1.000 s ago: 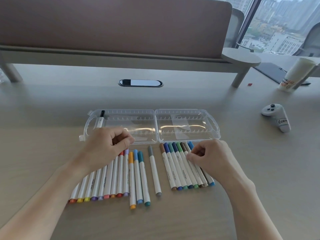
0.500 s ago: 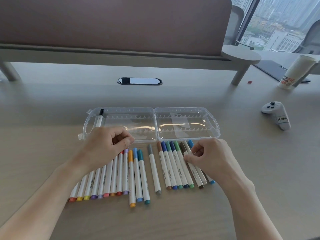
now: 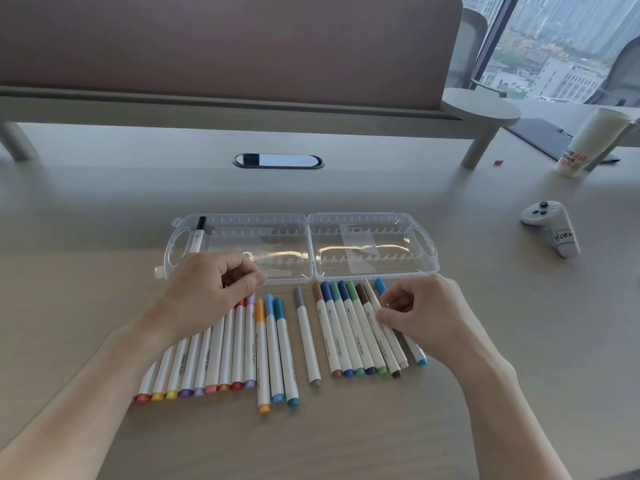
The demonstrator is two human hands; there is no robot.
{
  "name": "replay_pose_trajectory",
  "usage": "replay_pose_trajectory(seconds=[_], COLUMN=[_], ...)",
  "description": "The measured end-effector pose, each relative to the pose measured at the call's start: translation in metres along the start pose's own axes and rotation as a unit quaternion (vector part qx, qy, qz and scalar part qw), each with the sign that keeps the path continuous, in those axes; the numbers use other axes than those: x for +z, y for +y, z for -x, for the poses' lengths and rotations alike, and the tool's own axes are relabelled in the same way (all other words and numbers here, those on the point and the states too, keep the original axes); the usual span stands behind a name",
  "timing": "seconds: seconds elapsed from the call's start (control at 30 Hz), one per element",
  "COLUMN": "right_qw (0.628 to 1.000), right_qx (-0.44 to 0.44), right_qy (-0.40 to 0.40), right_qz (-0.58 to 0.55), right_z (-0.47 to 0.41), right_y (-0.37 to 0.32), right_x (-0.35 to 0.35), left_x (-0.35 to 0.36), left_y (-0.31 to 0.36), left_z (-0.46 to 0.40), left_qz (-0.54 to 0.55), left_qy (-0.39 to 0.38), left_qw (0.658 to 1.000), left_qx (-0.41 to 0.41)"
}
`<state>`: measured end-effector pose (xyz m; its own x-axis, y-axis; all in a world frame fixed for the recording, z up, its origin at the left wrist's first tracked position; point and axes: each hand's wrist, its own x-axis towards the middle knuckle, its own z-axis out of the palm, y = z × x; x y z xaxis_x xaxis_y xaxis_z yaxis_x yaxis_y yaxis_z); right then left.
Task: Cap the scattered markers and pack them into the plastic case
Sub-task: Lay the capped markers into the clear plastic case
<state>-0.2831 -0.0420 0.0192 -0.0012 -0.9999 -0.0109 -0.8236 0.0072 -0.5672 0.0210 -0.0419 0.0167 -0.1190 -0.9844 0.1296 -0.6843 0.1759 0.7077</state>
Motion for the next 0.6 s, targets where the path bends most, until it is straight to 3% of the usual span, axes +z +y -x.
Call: replay_pose_trajectory(seconds=[0.2, 0.43, 0.6], right_qw=[1.000, 1.000, 1.000], right_qx=[0.004, 0.007, 0.009], right_qy=[0.006, 0.008, 0.011], right_qz=[0.008, 0.024, 0.017], right_z=[0.000, -0.001, 0.000], right_y=[-0.002, -0.004, -0.006], right_x=[0.002, 0.004, 0.003], left_x=[0.000, -0.004, -0.004], left_y=[-0.005, -0.015, -0.009], left_z=[-0.002, -0.006, -0.005], left_qz=[-0.010, -0.008, -0.011], left_qy=[0.007, 0.076, 0.058], left_qw=[1.000, 0.996, 0.997], left_qx=[-0.013, -0.053, -0.056])
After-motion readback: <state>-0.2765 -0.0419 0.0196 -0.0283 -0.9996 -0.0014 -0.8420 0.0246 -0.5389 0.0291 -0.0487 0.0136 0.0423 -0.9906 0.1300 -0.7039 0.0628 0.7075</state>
